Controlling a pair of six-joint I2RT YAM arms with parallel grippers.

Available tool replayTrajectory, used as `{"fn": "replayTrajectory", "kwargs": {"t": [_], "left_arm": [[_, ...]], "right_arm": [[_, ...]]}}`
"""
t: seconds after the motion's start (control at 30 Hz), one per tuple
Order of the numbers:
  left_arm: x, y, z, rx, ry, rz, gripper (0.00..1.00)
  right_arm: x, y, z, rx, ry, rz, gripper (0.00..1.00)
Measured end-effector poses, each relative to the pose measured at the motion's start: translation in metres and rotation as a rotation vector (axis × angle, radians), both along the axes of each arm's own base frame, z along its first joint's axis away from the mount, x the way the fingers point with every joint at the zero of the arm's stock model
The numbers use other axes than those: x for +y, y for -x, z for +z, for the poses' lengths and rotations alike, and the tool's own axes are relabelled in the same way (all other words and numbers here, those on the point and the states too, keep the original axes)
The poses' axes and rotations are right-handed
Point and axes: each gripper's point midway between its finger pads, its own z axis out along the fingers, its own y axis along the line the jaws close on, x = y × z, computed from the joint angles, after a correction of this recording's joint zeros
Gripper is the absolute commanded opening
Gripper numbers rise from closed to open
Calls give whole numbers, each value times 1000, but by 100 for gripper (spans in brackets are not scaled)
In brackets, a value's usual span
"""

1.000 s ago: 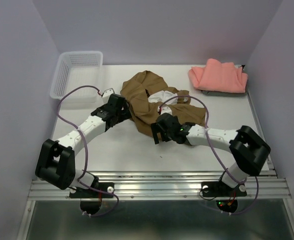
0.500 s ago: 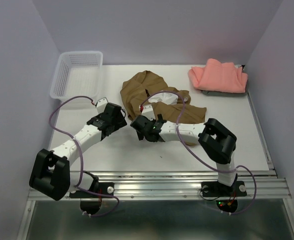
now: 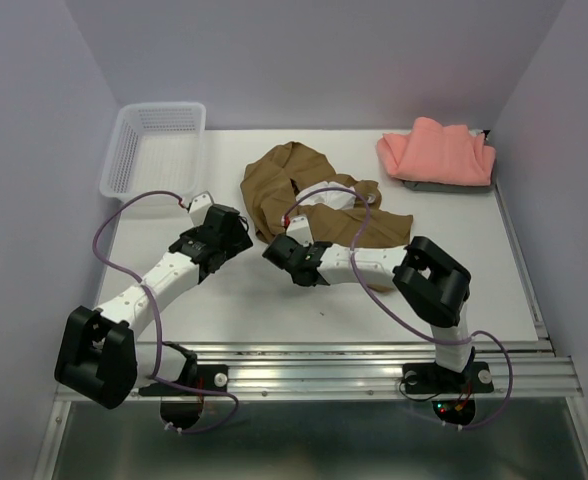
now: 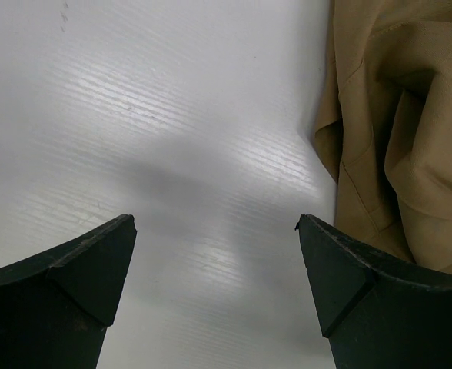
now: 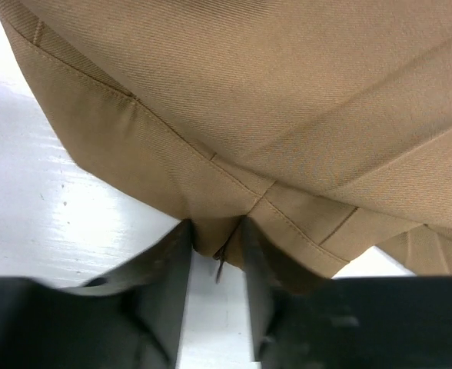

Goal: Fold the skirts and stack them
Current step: Flatten the skirt out

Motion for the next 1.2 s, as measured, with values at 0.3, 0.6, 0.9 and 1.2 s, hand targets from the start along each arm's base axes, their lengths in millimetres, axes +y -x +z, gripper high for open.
{"fn": "replayTrajectory", "kwargs": {"t": [0.3, 0.6, 0.9, 1.2], "left_arm": [[-1, -1, 3, -11, 8, -2, 99], [-7, -4, 11, -44, 38, -31, 99], [-35, -1, 0, -41, 134, -159, 99], [-102, 1, -22, -8, 233, -347, 99]], "right_arm": [[3, 1, -1, 11, -11, 8, 1], [1, 0, 21, -15, -31, 32, 1], [-37, -63, 188, -270, -406, -89, 1], [-84, -90, 267, -435, -531, -176, 1]]}}
